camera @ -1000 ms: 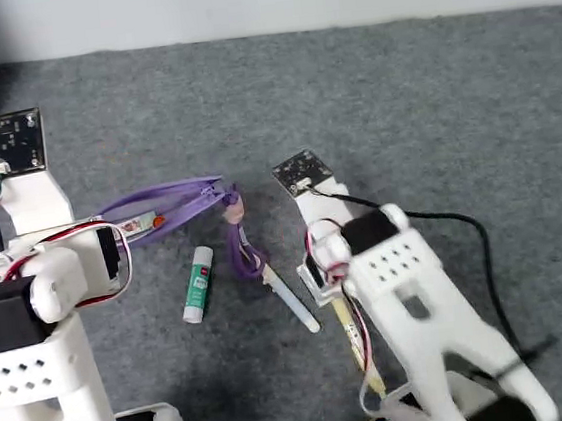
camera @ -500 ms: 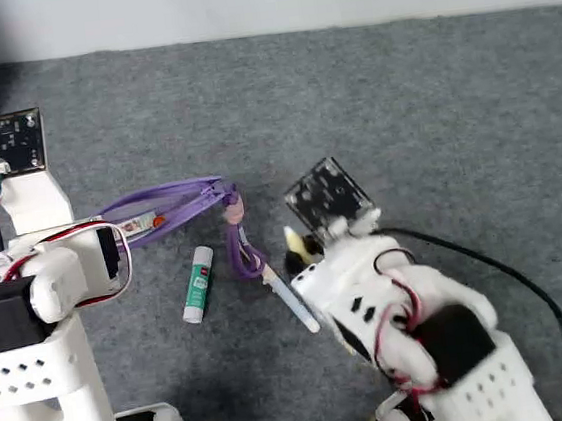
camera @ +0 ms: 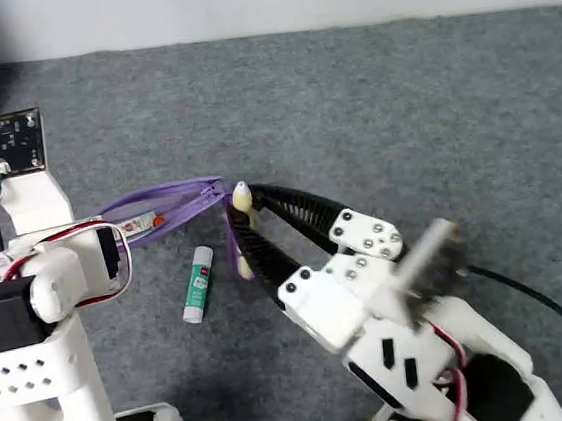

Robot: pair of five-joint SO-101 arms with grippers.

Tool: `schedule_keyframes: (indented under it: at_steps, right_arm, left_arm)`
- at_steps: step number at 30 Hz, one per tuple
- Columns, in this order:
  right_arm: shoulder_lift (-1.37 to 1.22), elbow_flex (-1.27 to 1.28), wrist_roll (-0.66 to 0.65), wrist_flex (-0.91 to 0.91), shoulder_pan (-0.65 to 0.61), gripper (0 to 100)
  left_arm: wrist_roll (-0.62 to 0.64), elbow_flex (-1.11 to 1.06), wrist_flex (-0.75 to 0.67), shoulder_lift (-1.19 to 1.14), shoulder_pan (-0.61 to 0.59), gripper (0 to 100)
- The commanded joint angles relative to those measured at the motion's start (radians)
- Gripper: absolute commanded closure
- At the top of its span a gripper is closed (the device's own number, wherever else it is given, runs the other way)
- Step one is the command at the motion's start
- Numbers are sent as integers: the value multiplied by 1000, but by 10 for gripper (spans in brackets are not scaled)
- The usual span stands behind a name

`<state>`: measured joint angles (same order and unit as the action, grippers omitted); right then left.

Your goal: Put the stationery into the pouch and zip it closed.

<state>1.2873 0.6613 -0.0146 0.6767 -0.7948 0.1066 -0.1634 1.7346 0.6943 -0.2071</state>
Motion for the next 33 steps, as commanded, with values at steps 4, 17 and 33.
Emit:
schedule_keyframes:
  at_steps: [4, 17, 33]
  right_arm:
    - [21, 41, 58, -326, -45, 990]
    - [-228, 477, -106, -1199, -44, 990]
    - [-430, 470, -107, -923, -44, 734]
  left_arm:
    - [6, 27, 17, 2, -2, 987]
    - [5, 8, 11, 2, -2, 987]
    - [5, 8, 11, 2, -2, 987]
